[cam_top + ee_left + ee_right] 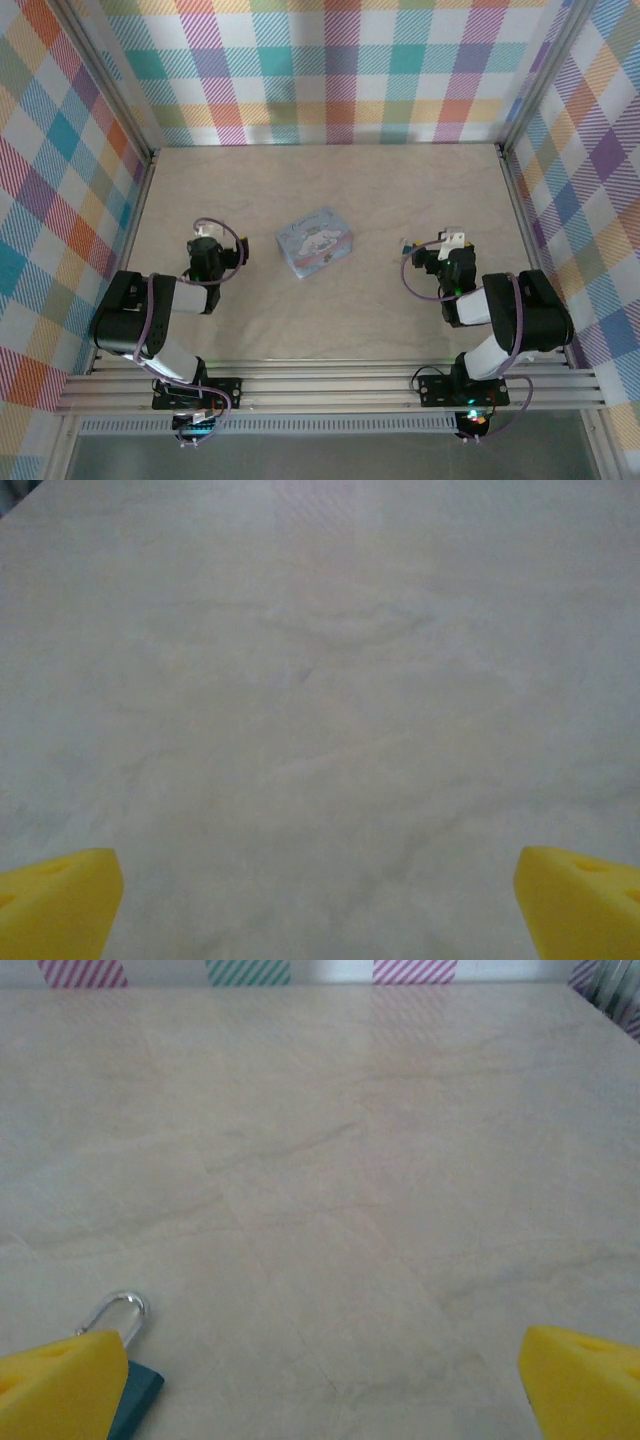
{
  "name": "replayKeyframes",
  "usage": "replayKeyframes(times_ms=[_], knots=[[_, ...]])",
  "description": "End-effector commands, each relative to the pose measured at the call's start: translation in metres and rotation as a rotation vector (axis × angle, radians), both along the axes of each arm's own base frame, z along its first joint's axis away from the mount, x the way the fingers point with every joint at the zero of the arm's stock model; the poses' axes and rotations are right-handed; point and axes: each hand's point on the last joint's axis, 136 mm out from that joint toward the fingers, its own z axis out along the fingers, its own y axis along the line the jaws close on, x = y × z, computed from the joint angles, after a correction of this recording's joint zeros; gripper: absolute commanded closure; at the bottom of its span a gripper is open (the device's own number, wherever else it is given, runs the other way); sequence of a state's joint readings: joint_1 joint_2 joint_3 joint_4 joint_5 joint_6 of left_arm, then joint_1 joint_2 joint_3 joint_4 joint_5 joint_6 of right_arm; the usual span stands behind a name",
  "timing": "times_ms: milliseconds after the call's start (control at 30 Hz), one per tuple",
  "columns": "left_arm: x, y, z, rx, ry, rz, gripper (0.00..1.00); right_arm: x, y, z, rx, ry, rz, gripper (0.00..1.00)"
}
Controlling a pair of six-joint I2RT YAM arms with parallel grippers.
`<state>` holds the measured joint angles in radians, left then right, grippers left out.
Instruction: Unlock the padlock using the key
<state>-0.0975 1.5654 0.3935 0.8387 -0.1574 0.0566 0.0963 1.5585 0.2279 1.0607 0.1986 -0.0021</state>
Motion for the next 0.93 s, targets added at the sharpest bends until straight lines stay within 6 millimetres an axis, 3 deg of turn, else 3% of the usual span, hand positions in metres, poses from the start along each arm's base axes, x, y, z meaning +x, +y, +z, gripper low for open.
replayKeyframes(times_ms=[0,67,900], knots=[[0.0067,-0.0001,0.0027,-0.054,0.007,-0.023,0.00,0.0298,-0.0077,0.0286,0.007,-0.046,-0.045,0.00],[0.0063,-0.0001,0.0026,-0.054,0.007,-0.024,0.00,0.0332,-0.0129,0.0236,0.082,0.006,-0.013,0.00],[0.0061,-0.0007,0.0024,-0.054,0.008,-0.026,0.00,0.0338,-0.0083,0.0238,0.072,0.009,0.014,0.00]])
